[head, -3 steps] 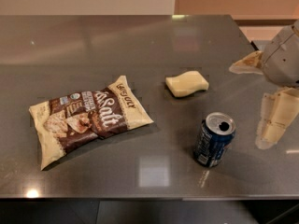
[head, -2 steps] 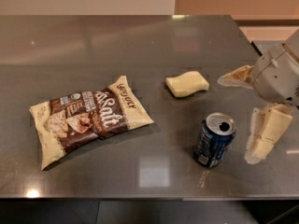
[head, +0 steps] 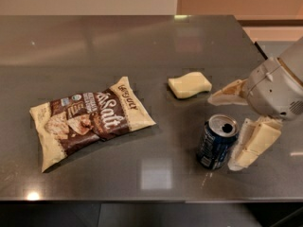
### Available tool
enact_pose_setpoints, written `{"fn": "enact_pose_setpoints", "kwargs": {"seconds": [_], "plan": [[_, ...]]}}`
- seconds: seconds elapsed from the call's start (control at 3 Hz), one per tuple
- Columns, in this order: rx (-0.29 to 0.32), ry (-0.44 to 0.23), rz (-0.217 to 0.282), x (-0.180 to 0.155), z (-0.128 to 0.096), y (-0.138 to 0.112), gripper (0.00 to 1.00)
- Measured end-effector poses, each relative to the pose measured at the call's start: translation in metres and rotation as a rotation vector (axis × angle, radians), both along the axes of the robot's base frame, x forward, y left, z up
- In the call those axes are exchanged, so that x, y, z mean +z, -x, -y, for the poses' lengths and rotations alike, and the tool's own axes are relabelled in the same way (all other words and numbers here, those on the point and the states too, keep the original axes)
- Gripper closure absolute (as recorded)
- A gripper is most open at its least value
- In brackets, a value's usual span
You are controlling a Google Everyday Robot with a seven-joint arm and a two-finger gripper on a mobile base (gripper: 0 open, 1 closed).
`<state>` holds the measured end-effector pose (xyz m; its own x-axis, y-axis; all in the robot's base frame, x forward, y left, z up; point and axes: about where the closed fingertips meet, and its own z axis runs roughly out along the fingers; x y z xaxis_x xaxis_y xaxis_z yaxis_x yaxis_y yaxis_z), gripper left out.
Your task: Move pepsi can near brown chip bag
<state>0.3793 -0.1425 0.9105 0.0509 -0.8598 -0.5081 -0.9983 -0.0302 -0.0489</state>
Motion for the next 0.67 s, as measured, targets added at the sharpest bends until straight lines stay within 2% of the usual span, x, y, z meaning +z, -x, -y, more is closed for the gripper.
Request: {"fn": "enact_pose_setpoints", "kwargs": {"seconds": [0.67], "plan": [[0.002, -0.015, 0.000, 0.0013, -0.0064, 0.0053, 0.65]]}}
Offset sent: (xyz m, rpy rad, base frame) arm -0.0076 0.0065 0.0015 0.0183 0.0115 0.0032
